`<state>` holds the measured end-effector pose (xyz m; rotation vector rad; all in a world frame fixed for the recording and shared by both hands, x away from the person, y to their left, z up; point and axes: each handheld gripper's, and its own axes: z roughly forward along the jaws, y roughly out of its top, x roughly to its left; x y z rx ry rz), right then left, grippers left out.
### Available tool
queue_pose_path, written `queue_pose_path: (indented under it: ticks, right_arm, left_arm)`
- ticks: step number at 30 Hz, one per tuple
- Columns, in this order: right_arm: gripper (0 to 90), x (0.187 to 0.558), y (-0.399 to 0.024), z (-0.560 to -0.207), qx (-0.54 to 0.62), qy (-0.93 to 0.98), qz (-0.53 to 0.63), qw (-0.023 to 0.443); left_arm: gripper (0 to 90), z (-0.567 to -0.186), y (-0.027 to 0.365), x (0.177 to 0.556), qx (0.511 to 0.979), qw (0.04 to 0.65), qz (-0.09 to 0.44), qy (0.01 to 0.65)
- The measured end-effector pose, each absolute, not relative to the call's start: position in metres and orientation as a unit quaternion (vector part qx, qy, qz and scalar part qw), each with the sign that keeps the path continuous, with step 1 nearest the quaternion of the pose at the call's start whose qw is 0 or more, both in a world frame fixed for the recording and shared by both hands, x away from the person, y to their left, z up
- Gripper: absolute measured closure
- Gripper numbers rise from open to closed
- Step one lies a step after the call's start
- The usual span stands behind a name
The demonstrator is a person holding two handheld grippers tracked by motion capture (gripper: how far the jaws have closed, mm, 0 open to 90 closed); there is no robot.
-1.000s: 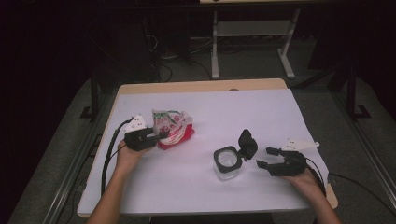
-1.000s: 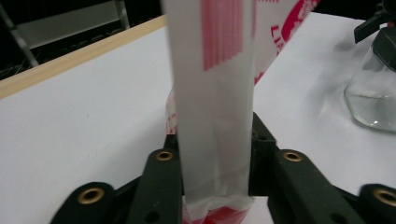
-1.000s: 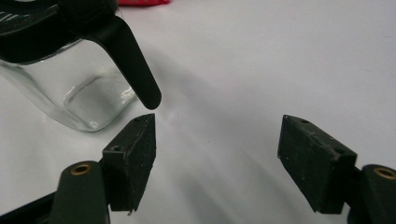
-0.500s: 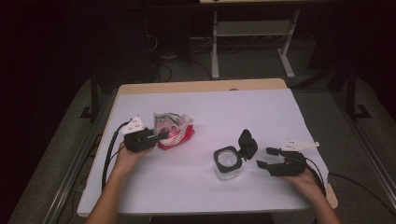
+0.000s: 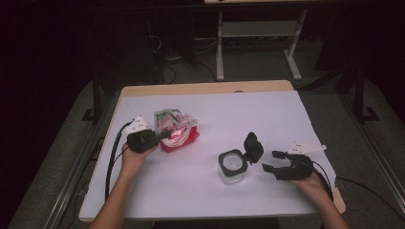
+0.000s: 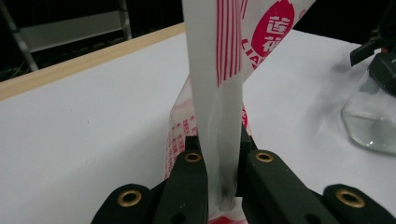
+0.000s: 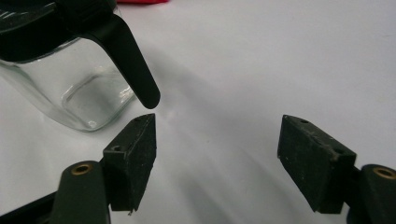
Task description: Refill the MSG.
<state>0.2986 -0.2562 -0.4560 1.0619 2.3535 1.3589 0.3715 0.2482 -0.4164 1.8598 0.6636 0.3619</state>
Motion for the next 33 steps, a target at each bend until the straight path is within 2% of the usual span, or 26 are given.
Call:
queue_pose_path:
  ticks: [14,26,31,33]
  right_arm:
    - [27.6,0.298,-0.257,-0.456,0.357,0.803,0.463,0.114]
    - [27.7,0.295,-0.258,-0.453,0.358,0.798,0.470,0.117]
    - [31.5,0.288,-0.257,-0.447,0.364,0.796,0.468,0.117]
    - [36.9,0.285,-0.254,-0.444,0.365,0.800,0.462,0.118]
  left_arm:
    - [90.0,-0.390,0.252,0.356,0.776,0.542,0.143,0.290]
    - [90.0,-0.371,0.257,0.337,0.762,0.567,0.115,0.292]
    - [90.0,-0.365,0.254,0.332,0.769,0.561,0.111,0.285]
    - [90.0,-0.365,0.254,0.330,0.771,0.560,0.106,0.285]
